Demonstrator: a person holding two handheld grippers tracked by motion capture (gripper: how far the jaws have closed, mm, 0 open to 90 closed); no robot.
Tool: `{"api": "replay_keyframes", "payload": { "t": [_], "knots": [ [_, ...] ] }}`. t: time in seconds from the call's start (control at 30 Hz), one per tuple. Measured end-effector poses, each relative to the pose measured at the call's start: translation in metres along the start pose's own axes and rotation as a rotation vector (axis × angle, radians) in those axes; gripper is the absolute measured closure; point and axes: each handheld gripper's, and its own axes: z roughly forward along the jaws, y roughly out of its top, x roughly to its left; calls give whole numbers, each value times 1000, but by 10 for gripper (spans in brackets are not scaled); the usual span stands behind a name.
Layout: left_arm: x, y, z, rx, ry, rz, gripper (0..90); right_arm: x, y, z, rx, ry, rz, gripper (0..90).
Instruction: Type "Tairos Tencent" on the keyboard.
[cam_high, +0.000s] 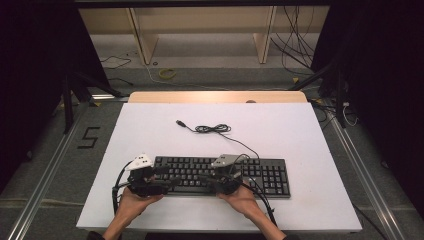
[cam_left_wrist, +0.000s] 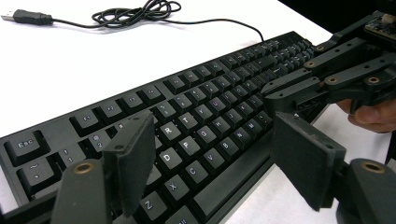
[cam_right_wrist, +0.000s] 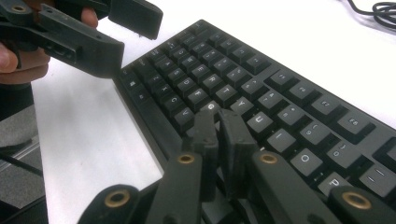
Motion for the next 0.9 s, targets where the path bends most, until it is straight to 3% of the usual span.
{"api": "replay_keyframes", "payload": {
  "t": [0.43,0.9],
  "knots": [
    [-1,-2,-5,-18,2,3,304,1,3,10,18,-1,-11,890],
    [-2,-4,-7,-26,4,6,303,4,-1,22,73,-16,-26,897]
  ]
}}
